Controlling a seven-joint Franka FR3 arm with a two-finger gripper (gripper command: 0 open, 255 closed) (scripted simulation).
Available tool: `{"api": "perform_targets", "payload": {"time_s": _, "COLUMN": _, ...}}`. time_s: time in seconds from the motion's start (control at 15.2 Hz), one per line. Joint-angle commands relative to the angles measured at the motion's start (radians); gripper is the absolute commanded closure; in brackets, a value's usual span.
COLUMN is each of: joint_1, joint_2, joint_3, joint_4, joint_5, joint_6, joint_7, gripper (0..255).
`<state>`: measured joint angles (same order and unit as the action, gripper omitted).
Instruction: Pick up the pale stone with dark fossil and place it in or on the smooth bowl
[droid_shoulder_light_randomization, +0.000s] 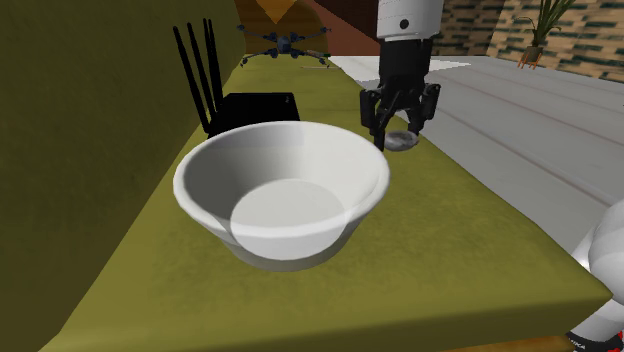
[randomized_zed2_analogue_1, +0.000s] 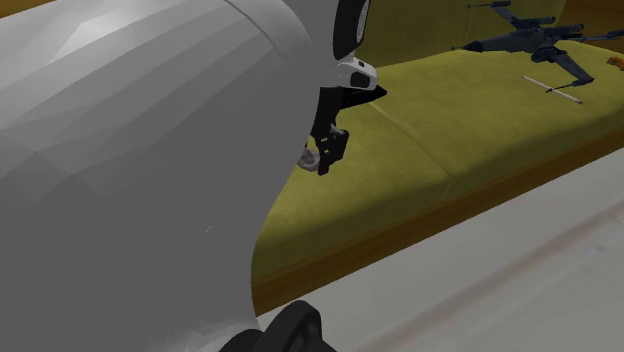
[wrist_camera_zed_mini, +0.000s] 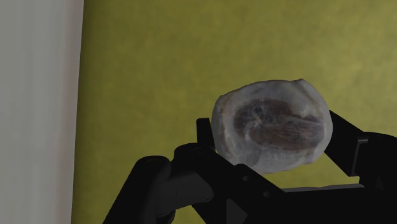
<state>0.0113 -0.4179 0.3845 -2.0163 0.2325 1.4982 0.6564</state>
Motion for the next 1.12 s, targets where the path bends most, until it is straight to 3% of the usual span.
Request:
{"api": "perform_targets", "payload": {"time_s": 0.0, "joint_1": -0.001, "joint_2": 0.003, "joint_3": -0.001, "joint_4": 0.016, "joint_5": -0.001, "joint_6": -0.013, "joint_7": 0.002, "gripper": 255}}
{"api": "perform_targets", "payload": {"time_s": 1.06, "joint_1": -0.011, "joint_2": 0.077, "joint_3": -0.008, "joint_4": 0.301, "joint_5": -0.022, "joint_6": -0.224, "joint_7": 0.040, "gripper": 255}}
